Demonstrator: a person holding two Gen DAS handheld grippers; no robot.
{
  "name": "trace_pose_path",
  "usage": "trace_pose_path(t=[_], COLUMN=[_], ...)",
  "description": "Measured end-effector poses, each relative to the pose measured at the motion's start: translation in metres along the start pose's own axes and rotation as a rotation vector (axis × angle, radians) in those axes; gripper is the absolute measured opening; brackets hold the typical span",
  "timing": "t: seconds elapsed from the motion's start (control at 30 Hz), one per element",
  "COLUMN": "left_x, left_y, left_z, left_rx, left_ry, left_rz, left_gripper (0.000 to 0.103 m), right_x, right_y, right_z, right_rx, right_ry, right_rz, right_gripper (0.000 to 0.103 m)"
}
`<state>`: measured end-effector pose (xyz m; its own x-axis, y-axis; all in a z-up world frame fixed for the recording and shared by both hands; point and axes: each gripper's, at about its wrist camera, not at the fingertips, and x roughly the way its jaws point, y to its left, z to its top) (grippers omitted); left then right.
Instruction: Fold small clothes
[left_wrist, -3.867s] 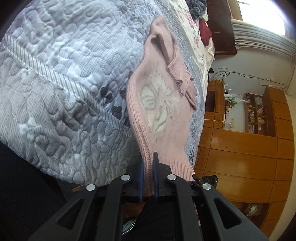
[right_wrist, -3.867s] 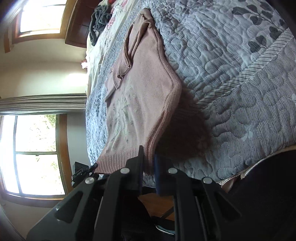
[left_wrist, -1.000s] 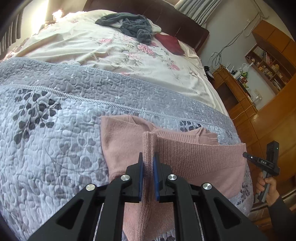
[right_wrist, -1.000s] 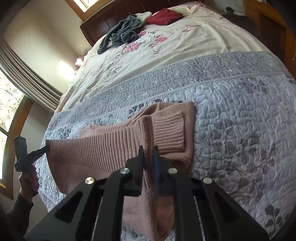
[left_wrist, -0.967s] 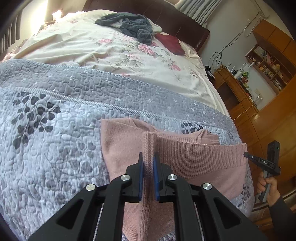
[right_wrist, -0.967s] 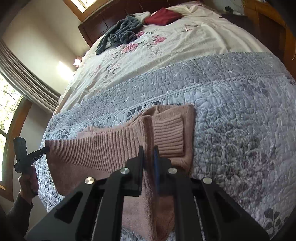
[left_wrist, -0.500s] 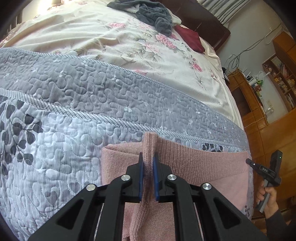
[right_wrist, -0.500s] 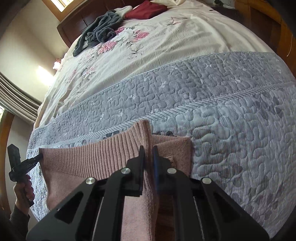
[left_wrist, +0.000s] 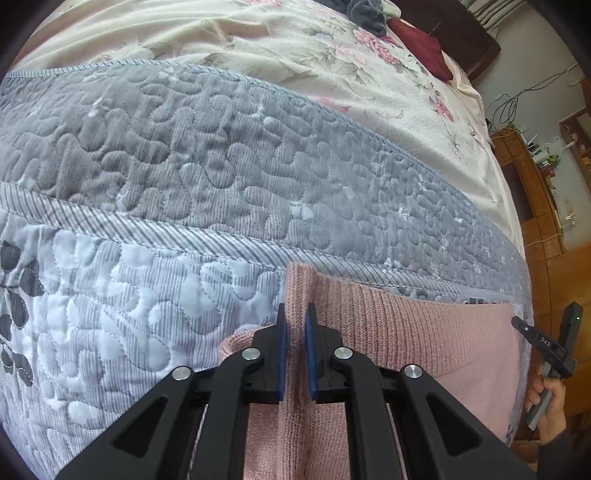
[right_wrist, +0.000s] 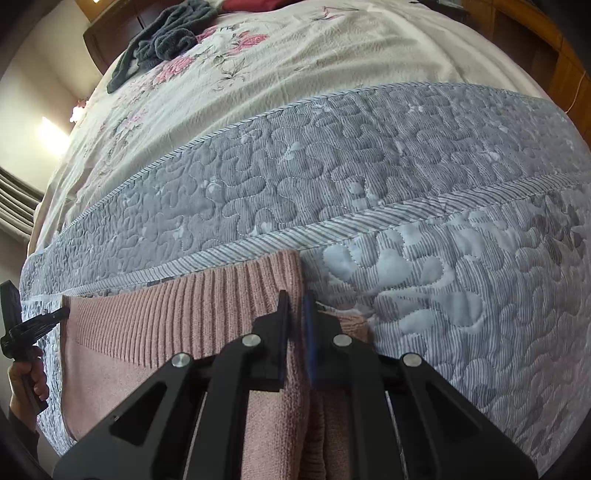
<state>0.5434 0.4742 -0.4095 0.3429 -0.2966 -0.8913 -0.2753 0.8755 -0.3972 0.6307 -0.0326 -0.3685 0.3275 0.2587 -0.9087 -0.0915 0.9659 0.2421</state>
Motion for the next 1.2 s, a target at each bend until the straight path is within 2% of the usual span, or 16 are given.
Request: trace_pose_path(t=[0.13,0.2,0.23,0.37,0.47,0.57,0.67,0.7,0.83,0.87,0.93,0.97,1.0,1.03,1.1,1.2], left_x=[-0.001,-0.026,-0.039,-0.041,-0.01,0.001,-0.01,-0.022,-0.066,-0.068,-0.058,-0.049,-0.042,-0.039,-0.047,-0.085], left_y=[0.003,-0.002,-0.005,-0.024,-0.021,-0.011,-0.017,-0.019,-0.023,-0.02,-0.01,-0.002,0.005,0.008,0.011,0.003], left_z=[0.001,-0.003,-0.007,-0.033,-0.039,-0.037,-0.037,-0.039,-0.076,-0.09,-0.113,-0.119,-0.123,-0.124,-0.12,-0.125], left_rx=[-0.029,-0.018,0.0,0.08,0.086,0.05,0.058,0.064,0.102,0.113,0.113,0.096,0.086,0.085,0.064,0.098], left_ry=[0.004,-0.084,-0.116,-0.046,0.031,0.046,0.04,0.019,-0.023,-0.012,0.012,0.033,0.038,0.033,0.026,-0.028], left_rz=[0.014,0.055,0.01,-0.19,-0.104,-0.103,-0.088,-0.104,-0.27,-0.271,-0.183,-0.138,-0.116,-0.093,-0.104,-0.183], left_gripper=[0.015,0.024,0.024,0.024,0.024,0.013,0.014,0.022,0.025,0.025,0.025,0.023,0.008,0.004,0.002,0.015], right_x=[0.008,-0.006,-0.018,-0.043,-0.022,0.001,-0.001,-0.01,-0.054,-0.058,-0.051,-0.042,-0.036,-0.033,-0.036,-0.067], right_y=[0.0,-0.004,-0.005,-0.006,-0.002,-0.01,-0.011,-0.007,0.007,0.004,-0.003,-0.009,-0.016,-0.021,-0.018,-0.004], right_z=[-0.007,-0.008,-0.009,-0.021,-0.03,-0.036,-0.037,-0.038,-0.062,-0.071,-0.092,-0.1,-0.104,-0.106,-0.101,-0.103], right_rx=[-0.039,-0.01,0.005,0.032,0.022,0.01,0.003,-0.006,-0.035,-0.046,-0.053,-0.052,-0.043,-0.025,-0.012,-0.032], right_ry=[-0.008,-0.054,-0.096,-0.124,-0.042,-0.008,-0.004,-0.007,-0.025,-0.016,0.024,0.044,0.043,0.037,0.048,0.021], right_rz=[0.012,0.026,0.037,0.197,0.241,0.184,0.176,0.161,0.288,0.3,0.27,0.24,0.243,0.261,0.247,0.278], right_gripper=[0.012,0.027,0.027,0.027,0.025,0.001,0.0,0.002,0.01,0.01,0.01,0.001,0.0,0.0,0.0,0.008])
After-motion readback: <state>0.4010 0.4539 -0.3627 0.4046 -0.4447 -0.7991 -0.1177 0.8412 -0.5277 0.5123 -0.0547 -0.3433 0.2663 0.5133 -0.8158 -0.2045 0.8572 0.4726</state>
